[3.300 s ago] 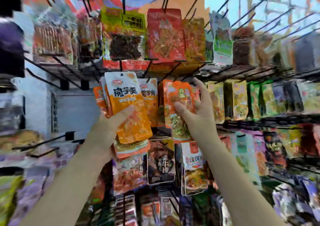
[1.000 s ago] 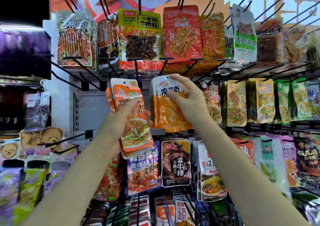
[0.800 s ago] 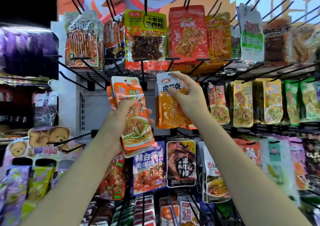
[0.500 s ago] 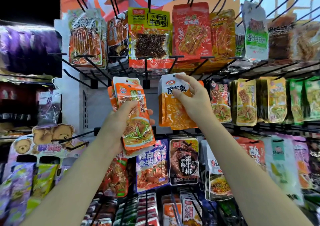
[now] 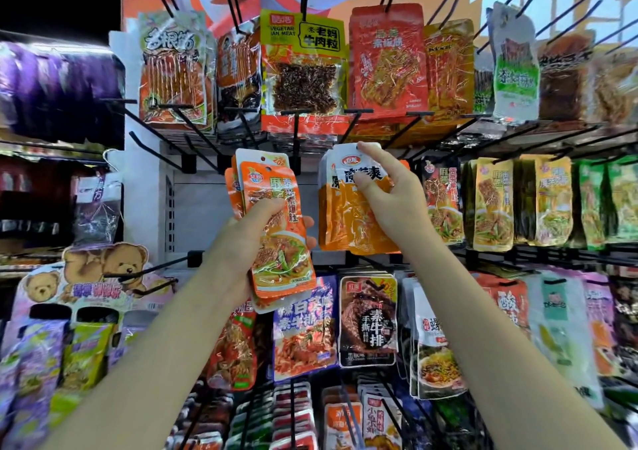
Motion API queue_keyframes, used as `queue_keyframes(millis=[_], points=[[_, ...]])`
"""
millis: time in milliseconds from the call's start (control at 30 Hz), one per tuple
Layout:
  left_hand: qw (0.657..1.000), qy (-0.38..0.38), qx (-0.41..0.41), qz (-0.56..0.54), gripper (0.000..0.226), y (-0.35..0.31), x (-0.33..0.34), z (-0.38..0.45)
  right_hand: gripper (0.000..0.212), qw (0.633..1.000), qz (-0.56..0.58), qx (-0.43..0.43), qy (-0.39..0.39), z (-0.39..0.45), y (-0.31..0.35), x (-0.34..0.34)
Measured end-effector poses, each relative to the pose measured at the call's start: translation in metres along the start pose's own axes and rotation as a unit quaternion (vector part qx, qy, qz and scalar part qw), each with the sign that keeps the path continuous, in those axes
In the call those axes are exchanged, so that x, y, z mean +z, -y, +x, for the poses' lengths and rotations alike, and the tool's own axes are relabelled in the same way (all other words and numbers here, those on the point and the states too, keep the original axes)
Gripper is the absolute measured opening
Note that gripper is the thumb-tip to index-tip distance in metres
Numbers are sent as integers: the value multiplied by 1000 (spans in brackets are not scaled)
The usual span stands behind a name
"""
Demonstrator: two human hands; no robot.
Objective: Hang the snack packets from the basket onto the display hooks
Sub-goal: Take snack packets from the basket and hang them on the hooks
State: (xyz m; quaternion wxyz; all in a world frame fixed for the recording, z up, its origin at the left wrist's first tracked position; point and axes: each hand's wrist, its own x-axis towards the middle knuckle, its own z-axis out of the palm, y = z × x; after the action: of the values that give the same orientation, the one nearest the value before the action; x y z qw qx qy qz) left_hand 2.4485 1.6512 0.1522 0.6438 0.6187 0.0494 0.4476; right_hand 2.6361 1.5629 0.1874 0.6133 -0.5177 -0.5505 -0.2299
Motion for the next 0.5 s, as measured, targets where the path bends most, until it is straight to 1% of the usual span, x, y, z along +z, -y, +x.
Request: queue_keyframes(millis=[200, 333, 500], points=[[1000, 8, -7, -14, 25, 1, 4, 1, 44, 1000, -27, -8, 13, 2, -1, 5], [1000, 12, -5, -10, 23, 1, 3, 0, 44, 1000, -27, 7, -11, 0, -6, 1], [1000, 12, -5, -10, 23, 1, 4, 1, 42, 1000, -21, 23, 5, 2, -6, 2]])
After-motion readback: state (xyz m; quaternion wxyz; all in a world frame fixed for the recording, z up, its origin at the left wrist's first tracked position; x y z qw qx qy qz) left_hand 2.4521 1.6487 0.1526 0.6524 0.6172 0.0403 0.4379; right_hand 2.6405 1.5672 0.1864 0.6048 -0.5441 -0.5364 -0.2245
